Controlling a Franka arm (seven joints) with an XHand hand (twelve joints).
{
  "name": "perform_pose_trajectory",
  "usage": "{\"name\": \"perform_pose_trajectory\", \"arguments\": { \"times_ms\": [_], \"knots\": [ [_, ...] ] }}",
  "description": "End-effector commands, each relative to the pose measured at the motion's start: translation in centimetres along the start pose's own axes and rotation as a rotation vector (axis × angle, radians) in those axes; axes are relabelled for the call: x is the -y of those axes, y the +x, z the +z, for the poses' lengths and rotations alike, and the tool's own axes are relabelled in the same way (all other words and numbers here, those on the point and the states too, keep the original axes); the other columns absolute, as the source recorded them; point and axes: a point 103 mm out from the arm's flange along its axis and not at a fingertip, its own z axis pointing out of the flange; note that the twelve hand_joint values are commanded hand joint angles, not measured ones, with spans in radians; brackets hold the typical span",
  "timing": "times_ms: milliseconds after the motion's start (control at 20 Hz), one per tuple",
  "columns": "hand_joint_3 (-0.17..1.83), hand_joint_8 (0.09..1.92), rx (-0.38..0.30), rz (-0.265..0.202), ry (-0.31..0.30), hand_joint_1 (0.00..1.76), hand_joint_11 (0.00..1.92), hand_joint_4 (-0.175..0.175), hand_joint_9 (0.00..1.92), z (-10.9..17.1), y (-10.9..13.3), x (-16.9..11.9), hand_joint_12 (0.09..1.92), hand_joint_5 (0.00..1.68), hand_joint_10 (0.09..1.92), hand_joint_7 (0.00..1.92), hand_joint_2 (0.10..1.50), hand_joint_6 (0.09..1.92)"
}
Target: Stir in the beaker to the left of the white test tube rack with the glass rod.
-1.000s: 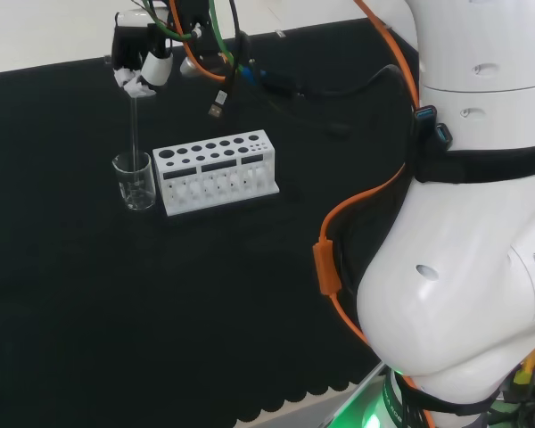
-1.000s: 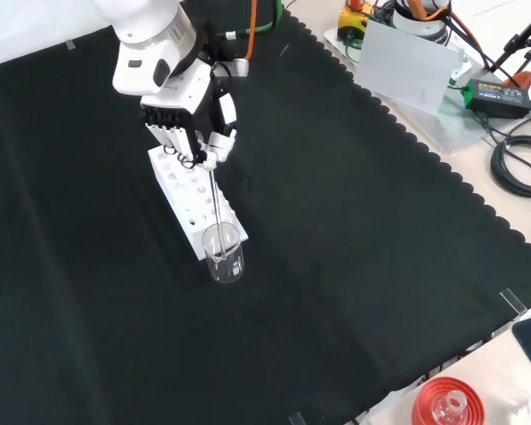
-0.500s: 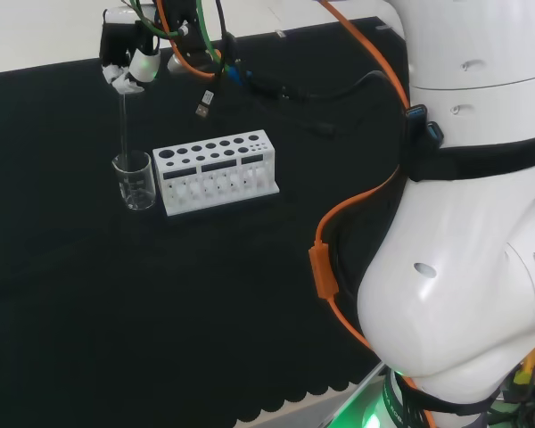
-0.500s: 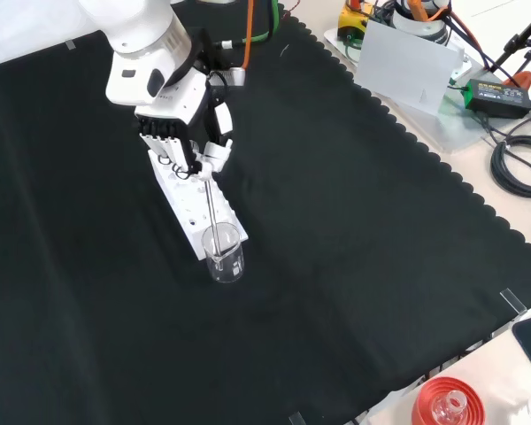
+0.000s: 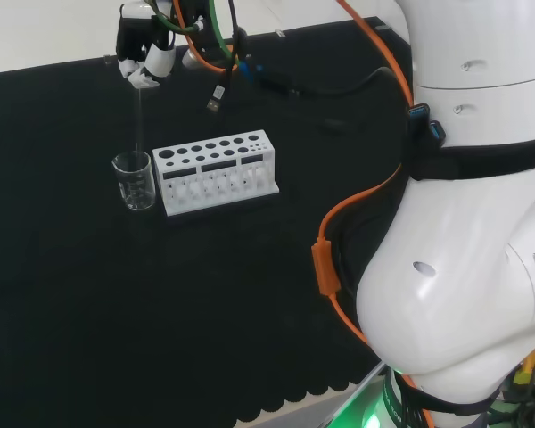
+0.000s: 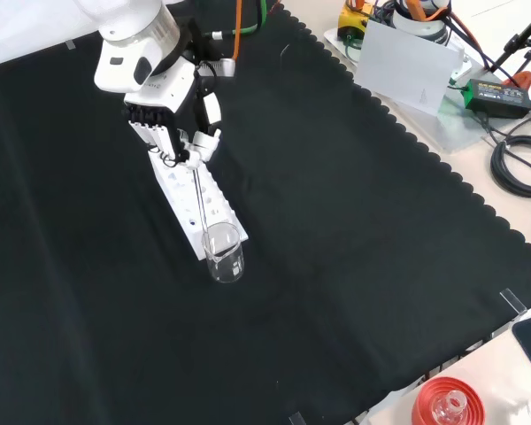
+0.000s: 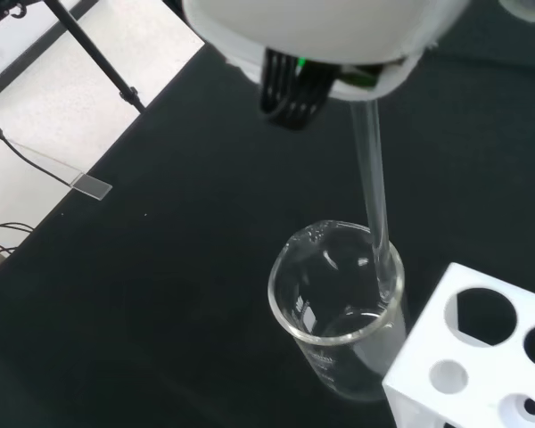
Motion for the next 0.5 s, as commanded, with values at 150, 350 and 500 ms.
{"name": "perform_pose_trajectory", "arguments": {
  "times_ms": [150, 350, 500],
  "knots": [
    [0.79, 0.68, 0.004, -0.017, 0.007, 1.33, 1.54, -0.175, 1.69, 0.3, 0.6, 1.2, 0.75, 1.17, 0.47, 1.41, 0.59, 0.71],
    [0.79, 0.68, 0.0, -0.021, 0.015, 1.33, 1.54, -0.175, 1.69, 0.4, 0.9, 1.1, 0.75, 1.17, 0.47, 1.41, 0.59, 0.71],
    [0.79, 0.68, 0.01, -0.025, 0.016, 1.33, 1.54, -0.175, 1.69, 0.4, 1.3, 1.2, 0.75, 1.17, 0.47, 1.41, 0.59, 0.71]
  ]
}}
